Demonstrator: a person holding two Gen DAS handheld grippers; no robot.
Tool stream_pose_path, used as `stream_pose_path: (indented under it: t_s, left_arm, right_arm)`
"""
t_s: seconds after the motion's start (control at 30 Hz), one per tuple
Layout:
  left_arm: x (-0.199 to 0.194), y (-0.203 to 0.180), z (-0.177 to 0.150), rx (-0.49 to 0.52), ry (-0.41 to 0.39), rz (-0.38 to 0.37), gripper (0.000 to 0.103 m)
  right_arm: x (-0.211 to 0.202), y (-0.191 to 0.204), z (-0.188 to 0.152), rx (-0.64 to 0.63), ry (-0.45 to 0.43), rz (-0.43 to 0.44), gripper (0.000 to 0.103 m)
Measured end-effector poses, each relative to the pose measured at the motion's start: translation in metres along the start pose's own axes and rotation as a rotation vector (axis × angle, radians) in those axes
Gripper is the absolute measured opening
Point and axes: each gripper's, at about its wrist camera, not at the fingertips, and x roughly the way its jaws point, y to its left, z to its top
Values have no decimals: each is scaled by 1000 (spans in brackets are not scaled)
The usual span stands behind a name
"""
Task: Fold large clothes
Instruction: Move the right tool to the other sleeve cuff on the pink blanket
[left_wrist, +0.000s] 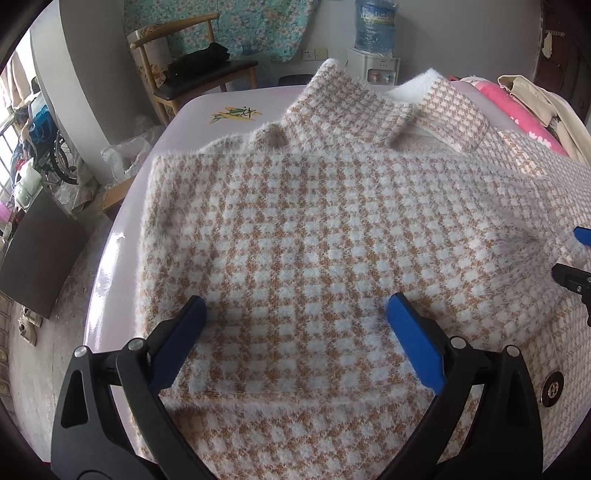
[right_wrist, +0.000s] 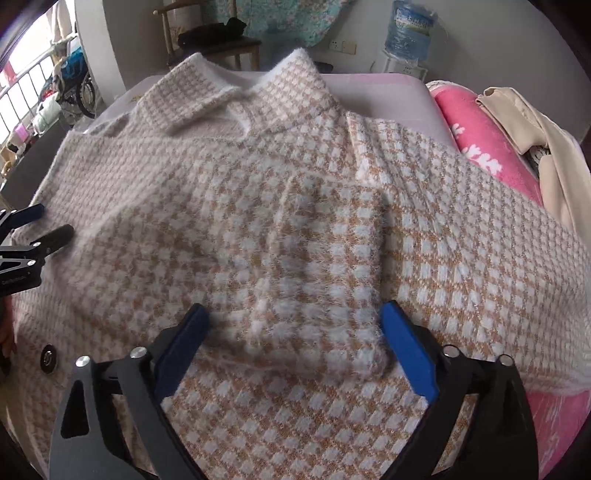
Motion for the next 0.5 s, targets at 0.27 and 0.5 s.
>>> stream_pose_path:
  t_s: [0.27, 0.5]
  left_arm:
    - [5, 4, 6, -17, 32, -24, 95]
    - [4, 6, 1, -17, 11, -41, 96]
  right_arm:
    - [7, -12, 1, 48, -12, 60, 97]
    - [-48, -58, -4, 138, -112, 165, 97]
